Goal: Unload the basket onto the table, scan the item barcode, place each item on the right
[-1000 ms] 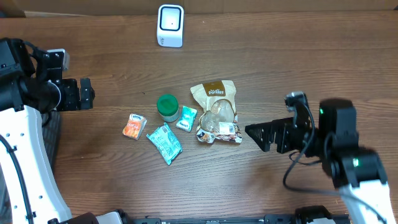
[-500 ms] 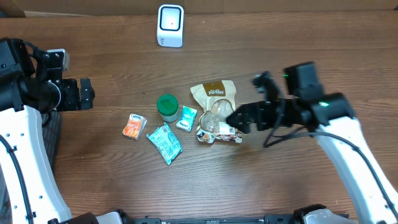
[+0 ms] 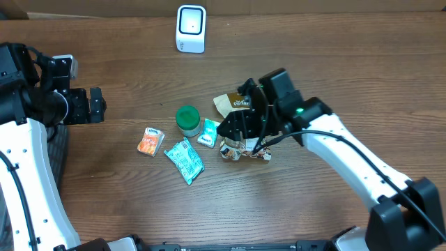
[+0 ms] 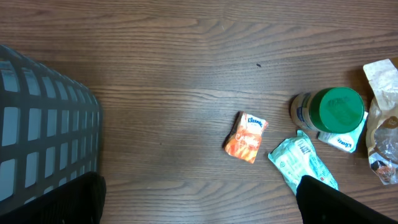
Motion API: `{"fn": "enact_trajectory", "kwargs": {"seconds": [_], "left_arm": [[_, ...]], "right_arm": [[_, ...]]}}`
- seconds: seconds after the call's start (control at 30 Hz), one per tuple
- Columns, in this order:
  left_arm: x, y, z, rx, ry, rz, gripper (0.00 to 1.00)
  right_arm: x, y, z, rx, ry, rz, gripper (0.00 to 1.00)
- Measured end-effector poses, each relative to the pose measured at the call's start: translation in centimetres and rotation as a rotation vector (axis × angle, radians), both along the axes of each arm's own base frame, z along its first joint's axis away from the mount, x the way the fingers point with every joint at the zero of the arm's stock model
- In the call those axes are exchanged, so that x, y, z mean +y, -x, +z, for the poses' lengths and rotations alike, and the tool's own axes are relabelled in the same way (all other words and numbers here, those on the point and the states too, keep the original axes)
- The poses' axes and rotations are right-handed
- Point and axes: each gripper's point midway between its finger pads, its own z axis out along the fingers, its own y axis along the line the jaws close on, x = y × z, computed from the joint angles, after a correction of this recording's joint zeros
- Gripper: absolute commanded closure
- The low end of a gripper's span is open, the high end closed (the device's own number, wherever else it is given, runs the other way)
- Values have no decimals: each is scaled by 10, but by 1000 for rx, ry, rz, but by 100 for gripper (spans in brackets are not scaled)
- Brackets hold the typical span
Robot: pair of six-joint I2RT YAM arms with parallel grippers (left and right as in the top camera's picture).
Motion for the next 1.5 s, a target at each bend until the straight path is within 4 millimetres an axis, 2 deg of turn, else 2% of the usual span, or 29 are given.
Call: {"fn": "enact_trajectory", "kwargs": {"seconds": [0.37,0.67,0.93,1.13,1.3,1.5], "left_arm": [[0,0,0,0,0,0,0],[0,0,0,0,0,0,0],[0,0,0,0,0,0,0],[0,0,0,0,0,0,0],[0,0,0,1,1,0,0],[0,0,0,0,0,0,0]], "right_arm": [[32,0,-36,62,100,-162,26],[32,-3,-78,155,163,-244,28],[40,2,-78,150,162,-229,28],[49,16,-80,151,177,-190,28],[35,32,-93,217,265,-207,28],[14,42,-105,276,364,-251,21]]}}
